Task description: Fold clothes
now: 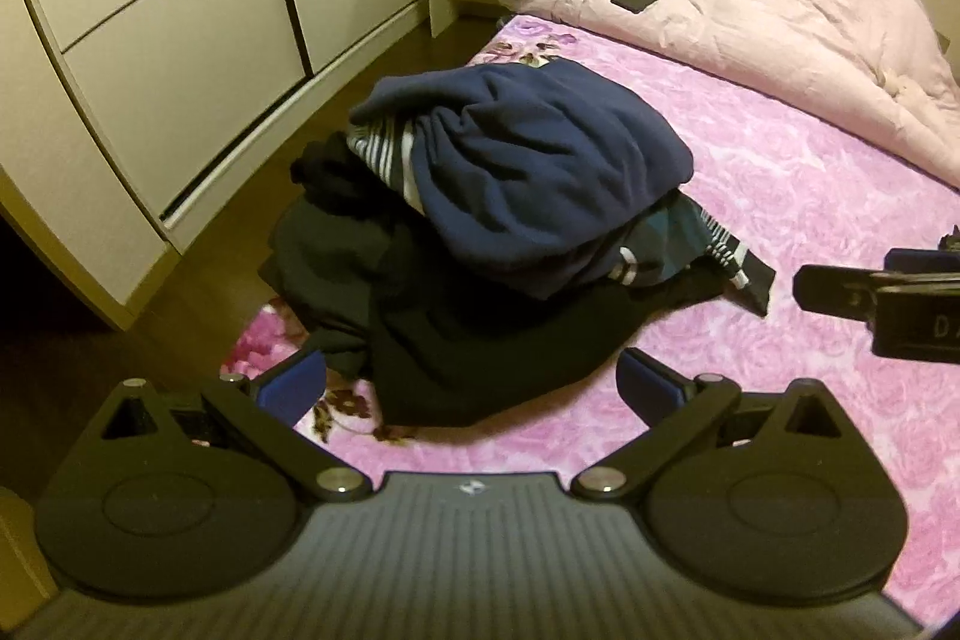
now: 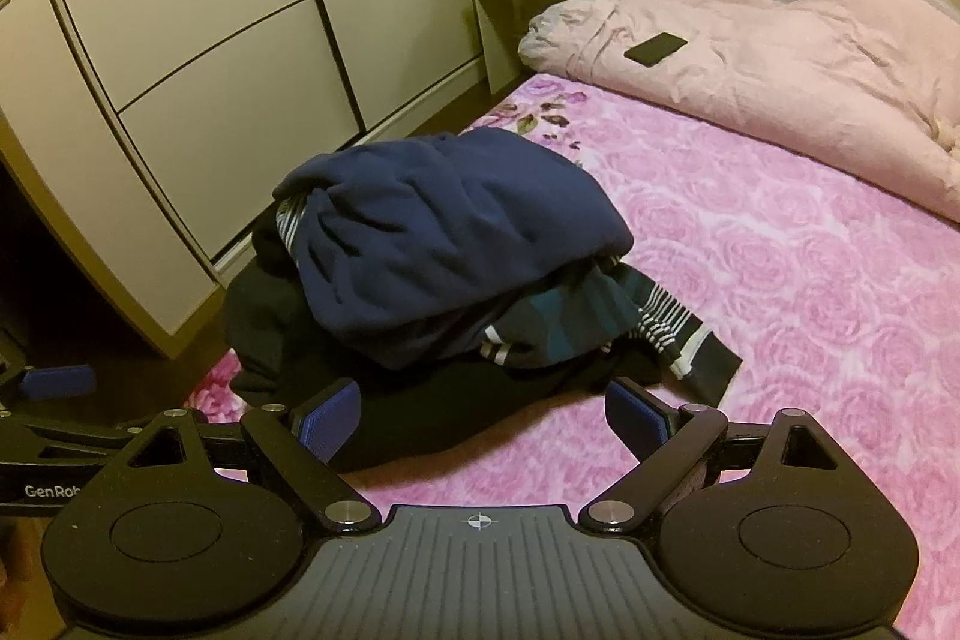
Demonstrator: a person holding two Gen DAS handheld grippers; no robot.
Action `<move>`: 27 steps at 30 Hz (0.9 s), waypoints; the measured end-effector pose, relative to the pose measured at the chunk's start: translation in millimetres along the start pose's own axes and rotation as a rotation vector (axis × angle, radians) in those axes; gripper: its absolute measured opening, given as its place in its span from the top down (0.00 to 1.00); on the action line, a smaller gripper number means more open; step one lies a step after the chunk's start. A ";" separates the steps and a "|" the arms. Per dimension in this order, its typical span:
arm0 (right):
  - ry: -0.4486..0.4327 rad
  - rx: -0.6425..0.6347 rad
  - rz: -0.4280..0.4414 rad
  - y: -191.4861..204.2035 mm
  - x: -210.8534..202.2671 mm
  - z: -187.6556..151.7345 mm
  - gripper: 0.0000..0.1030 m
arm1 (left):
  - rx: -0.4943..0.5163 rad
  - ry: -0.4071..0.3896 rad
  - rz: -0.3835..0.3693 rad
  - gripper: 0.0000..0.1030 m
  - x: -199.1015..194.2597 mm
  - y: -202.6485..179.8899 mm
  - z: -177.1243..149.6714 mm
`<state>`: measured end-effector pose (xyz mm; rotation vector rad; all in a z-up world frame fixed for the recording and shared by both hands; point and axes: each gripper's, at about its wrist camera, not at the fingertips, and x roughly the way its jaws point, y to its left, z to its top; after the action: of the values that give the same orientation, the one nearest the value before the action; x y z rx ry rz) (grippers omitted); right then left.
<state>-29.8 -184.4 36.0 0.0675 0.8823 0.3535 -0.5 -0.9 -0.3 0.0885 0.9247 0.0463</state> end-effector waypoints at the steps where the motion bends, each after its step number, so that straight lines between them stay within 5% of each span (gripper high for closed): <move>1: 0.005 0.005 0.009 -1.1 -1.3 0.2 0.12 | 0.009 -0.002 0.005 0.01 -0.1 -1.0 -0.5; 27: 0.018 -0.032 -0.019 -1.9 16.2 5.8 0.12 | -0.038 0.018 -0.041 0.01 8.1 1.4 3.8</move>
<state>-15.4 -180.4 27.2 0.0264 0.8941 0.3505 7.5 0.8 -4.3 0.0338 0.9425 0.0267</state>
